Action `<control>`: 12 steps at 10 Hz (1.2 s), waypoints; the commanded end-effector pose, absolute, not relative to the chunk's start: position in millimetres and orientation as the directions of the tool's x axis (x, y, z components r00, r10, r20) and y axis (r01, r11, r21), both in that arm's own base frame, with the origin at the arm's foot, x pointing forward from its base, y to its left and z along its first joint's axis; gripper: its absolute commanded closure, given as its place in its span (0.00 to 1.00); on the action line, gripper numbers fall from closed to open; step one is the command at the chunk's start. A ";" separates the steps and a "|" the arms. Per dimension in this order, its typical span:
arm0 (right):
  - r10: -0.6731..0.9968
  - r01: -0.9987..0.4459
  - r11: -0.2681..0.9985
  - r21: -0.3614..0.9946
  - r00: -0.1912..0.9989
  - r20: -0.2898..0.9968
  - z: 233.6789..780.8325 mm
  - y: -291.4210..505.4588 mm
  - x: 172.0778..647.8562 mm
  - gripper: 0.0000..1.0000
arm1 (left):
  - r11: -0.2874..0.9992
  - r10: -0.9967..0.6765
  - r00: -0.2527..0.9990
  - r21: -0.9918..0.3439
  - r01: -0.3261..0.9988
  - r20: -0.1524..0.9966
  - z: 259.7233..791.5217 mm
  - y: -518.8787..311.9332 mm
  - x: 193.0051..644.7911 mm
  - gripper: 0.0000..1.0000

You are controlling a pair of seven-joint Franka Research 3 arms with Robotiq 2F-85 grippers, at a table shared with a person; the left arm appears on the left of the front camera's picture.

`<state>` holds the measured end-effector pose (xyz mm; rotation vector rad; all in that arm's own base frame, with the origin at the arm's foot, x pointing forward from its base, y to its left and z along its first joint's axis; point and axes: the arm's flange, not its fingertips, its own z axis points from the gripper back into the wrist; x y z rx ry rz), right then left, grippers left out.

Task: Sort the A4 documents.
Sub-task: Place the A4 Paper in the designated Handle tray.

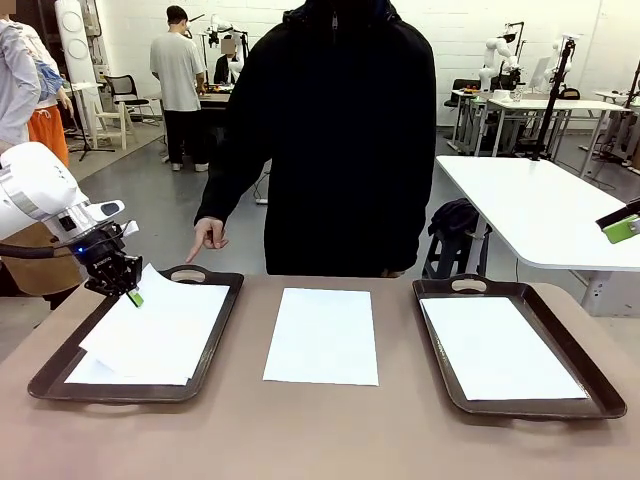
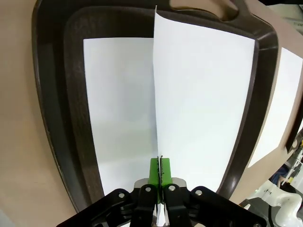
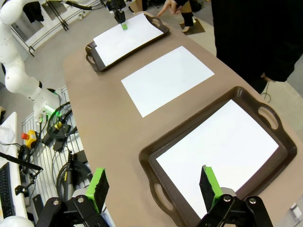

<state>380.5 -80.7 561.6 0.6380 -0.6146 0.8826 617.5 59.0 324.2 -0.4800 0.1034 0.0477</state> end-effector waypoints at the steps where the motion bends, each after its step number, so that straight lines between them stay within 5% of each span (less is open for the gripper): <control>1: 0.498 -0.842 0.481 0.246 0.493 0.713 560.8 -80.2 380.6 0.00 | 0.897 0.053 0.989 -0.428 -0.107 -0.136 318.3 59.2 620.2 0.99; 4: 0.498 -0.842 0.481 0.246 0.493 0.713 560.8 -80.2 380.6 0.00 | 0.906 0.037 0.988 -0.412 -0.098 -0.153 322.0 59.9 626.0 0.99; 5: 0.498 -0.842 0.481 0.246 0.493 0.713 560.8 -80.2 380.6 0.00 | 0.912 0.021 0.988 -0.401 -0.083 -0.156 324.0 60.9 625.5 0.80; 6: 0.498 -0.842 0.481 0.246 0.493 0.713 560.8 -80.2 380.6 0.00 | 0.917 0.017 0.988 -0.391 -0.077 -0.156 326.0 61.2 625.4 0.80; 7: 0.498 -0.842 0.481 0.246 0.493 0.713 560.8 -80.2 380.6 0.00 | 0.921 0.014 0.988 -0.382 -0.074 -0.156 329.5 62.6 624.8 0.61; 8: 0.498 -0.842 0.481 0.246 0.493 0.713 560.8 -80.2 380.6 0.00 | 0.923 0.013 0.988 -0.377 -0.072 -0.157 330.1 62.0 624.7 0.77; 9: 0.498 -0.842 0.481 0.246 0.493 0.713 560.8 -80.2 380.6 0.00 | 0.926 0.015 0.987 -0.372 -0.073 -0.157 330.3 62.4 623.9 0.42; 10: 0.498 -0.842 0.481 0.246 0.493 0.713 560.8 -80.2 380.6 0.00 | 0.929 0.017 0.987 -0.362 -0.075 -0.160 331.1 62.5 623.5 0.57; 11: 0.498 -0.842 0.481 0.246 0.493 0.713 560.8 -80.2 380.6 0.00 | 0.930 0.013 0.987 -0.360 -0.072 -0.163 331.8 63.1 623.1 0.22; 12: 0.498 -0.842 0.481 0.246 0.493 0.713 560.8 -80.2 380.6 0.00 | 0.933 0.013 0.986 -0.352 -0.071 -0.164 332.5 63.5 623.5 0.38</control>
